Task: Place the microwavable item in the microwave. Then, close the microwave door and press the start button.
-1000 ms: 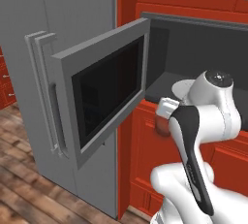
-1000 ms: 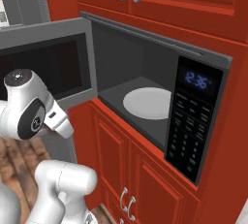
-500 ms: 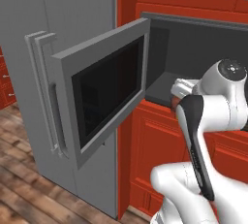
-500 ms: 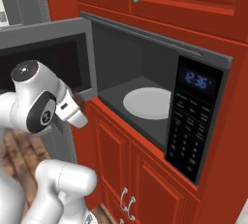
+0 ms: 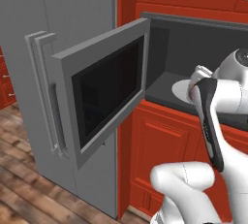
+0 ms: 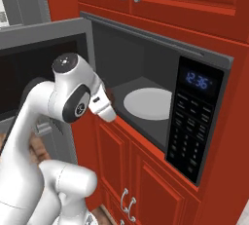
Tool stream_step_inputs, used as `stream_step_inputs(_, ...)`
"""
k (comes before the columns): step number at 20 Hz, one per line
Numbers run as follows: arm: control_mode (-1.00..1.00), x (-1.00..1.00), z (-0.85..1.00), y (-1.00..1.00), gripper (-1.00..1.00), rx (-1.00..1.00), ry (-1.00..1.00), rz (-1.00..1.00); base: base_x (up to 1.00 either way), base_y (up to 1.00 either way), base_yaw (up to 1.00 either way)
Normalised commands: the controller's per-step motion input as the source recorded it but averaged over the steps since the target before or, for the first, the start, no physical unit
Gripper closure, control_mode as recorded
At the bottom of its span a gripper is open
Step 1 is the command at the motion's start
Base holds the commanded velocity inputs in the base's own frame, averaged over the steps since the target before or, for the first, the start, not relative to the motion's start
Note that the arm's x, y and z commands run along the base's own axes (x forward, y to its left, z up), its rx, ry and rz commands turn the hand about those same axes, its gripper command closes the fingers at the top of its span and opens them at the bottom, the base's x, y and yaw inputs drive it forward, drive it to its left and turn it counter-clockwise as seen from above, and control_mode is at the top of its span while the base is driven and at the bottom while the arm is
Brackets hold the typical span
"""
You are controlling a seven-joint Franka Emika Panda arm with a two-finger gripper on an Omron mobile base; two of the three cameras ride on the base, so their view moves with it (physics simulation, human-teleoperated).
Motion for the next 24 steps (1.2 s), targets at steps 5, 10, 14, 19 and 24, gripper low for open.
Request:
stream_step_inputs(5, -1.00, 0.40, 0.00, -0.43, 1.00, 0.01, 0.00, -0.10, 0.00, 0.00, 0.00)
stream_step_inputs(10, -1.00, 0.43, 0.00, -0.27, 1.00, 0.01, 0.00, -0.05, 0.00, 0.00, 0.00)
stream_step_inputs(14, -1.00, 0.40, -0.15, -0.24, 1.00, 0.02, 0.00, -0.01, 0.00, 0.00, 0.00)
stream_step_inputs(19, -1.00, 0.39, -0.38, -0.27, 1.00, 0.02, 0.00, 0.00, 0.00, 0.00, 0.00)
stream_step_inputs(24, -1.00, 0.40, -0.35, -0.31, 1.00, 0.02, 0.01, 0.00, 0.00, 0.00, 0.00)
